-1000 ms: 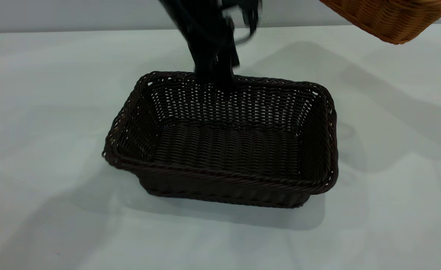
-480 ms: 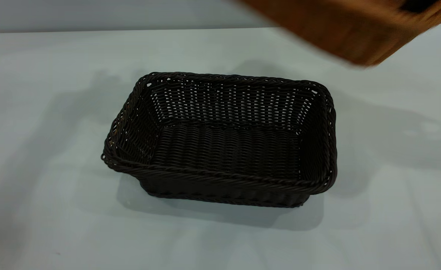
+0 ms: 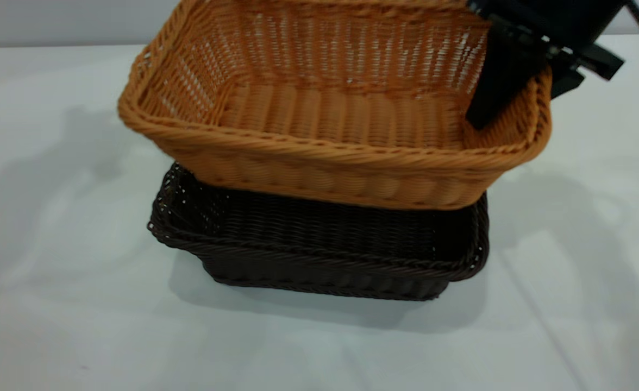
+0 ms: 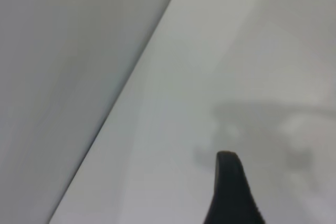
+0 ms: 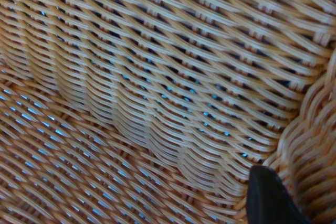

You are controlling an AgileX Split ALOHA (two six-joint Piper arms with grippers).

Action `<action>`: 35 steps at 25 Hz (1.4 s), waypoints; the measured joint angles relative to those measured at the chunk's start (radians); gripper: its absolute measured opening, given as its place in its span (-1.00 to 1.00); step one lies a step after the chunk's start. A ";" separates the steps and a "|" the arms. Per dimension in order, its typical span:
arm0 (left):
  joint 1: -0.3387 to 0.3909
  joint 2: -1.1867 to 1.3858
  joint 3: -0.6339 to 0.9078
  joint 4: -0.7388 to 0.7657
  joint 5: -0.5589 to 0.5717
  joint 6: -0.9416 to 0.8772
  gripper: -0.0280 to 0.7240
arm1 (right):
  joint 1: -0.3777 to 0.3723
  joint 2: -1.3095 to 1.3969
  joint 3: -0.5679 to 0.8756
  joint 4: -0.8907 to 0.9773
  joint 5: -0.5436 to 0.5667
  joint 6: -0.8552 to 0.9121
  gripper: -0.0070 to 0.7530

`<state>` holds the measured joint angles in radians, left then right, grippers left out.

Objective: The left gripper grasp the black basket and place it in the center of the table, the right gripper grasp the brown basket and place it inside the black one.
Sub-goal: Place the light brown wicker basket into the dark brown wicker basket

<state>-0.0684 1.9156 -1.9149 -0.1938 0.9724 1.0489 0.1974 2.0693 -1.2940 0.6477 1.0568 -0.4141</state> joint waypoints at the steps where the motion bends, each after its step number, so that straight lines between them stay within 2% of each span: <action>1: 0.000 -0.001 0.000 -0.008 0.000 0.000 0.22 | 0.004 0.014 -0.004 0.001 0.003 0.002 -0.58; 5: 0.000 -0.001 0.000 -0.045 0.001 -0.002 0.22 | 0.032 0.064 -0.007 0.003 -0.020 0.016 -0.58; 11: 0.000 -0.001 0.000 -0.060 0.001 -0.003 0.22 | 0.050 0.125 -0.007 0.019 -0.118 0.020 -0.58; 18: 0.000 -0.001 0.000 -0.061 0.001 -0.003 0.22 | 0.053 0.130 -0.007 -0.005 -0.136 0.022 -0.51; 21: 0.000 -0.001 0.000 -0.061 0.001 -0.003 0.22 | 0.059 0.130 -0.010 -0.003 -0.132 0.028 -0.24; 24: 0.000 -0.001 0.000 -0.061 0.002 -0.003 0.21 | 0.066 0.129 -0.015 -0.003 -0.113 0.028 0.20; 28: 0.000 -0.008 0.000 -0.066 0.030 -0.003 0.20 | 0.072 0.115 -0.042 -0.027 -0.007 0.028 0.63; 31: 0.000 -0.037 0.001 -0.096 0.061 -0.004 0.20 | 0.072 0.085 -0.086 -0.079 0.087 0.050 0.71; 35: 0.000 -0.121 0.001 -0.147 0.105 -0.008 0.20 | 0.072 0.012 -0.146 -0.156 0.129 0.113 0.61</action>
<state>-0.0684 1.7950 -1.9143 -0.3406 1.0775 1.0412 0.2693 2.0817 -1.4401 0.4914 1.1856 -0.3011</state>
